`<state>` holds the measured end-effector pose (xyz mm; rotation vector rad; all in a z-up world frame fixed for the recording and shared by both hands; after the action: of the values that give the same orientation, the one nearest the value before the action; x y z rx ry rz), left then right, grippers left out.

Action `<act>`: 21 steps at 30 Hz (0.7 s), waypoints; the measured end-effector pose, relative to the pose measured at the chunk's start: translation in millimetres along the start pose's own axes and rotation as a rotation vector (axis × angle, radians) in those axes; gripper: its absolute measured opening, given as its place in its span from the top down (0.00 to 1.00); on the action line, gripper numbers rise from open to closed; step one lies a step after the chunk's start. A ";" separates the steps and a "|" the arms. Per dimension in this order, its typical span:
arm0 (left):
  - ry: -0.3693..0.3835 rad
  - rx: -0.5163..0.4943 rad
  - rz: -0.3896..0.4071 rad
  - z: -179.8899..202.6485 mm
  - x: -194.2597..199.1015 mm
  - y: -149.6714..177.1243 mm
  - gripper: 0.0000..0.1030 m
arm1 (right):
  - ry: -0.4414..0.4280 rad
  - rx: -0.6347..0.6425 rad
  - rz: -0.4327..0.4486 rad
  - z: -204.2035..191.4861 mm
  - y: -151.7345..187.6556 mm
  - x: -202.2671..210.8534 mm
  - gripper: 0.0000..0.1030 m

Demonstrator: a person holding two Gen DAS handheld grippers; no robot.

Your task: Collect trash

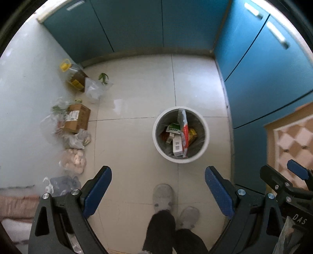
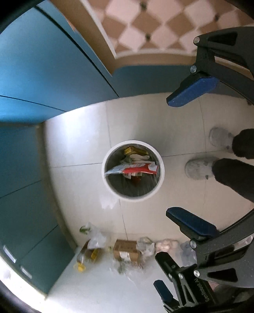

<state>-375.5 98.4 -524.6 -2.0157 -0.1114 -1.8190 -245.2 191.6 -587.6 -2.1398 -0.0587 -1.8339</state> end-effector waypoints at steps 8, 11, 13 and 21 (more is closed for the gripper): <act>0.064 0.051 0.099 -0.4 163.9 35.8 0.06 | -0.085 0.055 0.116 -4.1 24.8 182.8 0.00; 0.099 0.065 0.143 1.2 213.8 43.0 0.06 | -0.126 0.064 0.152 -2.9 37.9 249.9 0.00; 0.117 0.061 0.174 1.4 243.1 46.3 0.06 | -0.145 0.082 0.177 -1.8 47.4 293.5 0.00; 0.229 0.037 0.246 2.7 333.1 64.6 0.06 | -0.235 0.122 0.235 -12.3 71.0 421.9 0.00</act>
<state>-304.7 -31.7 -219.3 -1.6973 0.1621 -1.8568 -166.5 46.9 -192.5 -2.1632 0.0260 -1.4094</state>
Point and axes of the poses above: each gripper's, at about its wrist camera, not at the fingertips, and x roughly against the way its jaws point, z to its right, y to its underside, the point moved 5 cm from there along -x, roughly the way its jaws point, and after that the axes turned 5 degrees about z, right-handed, at the moved point
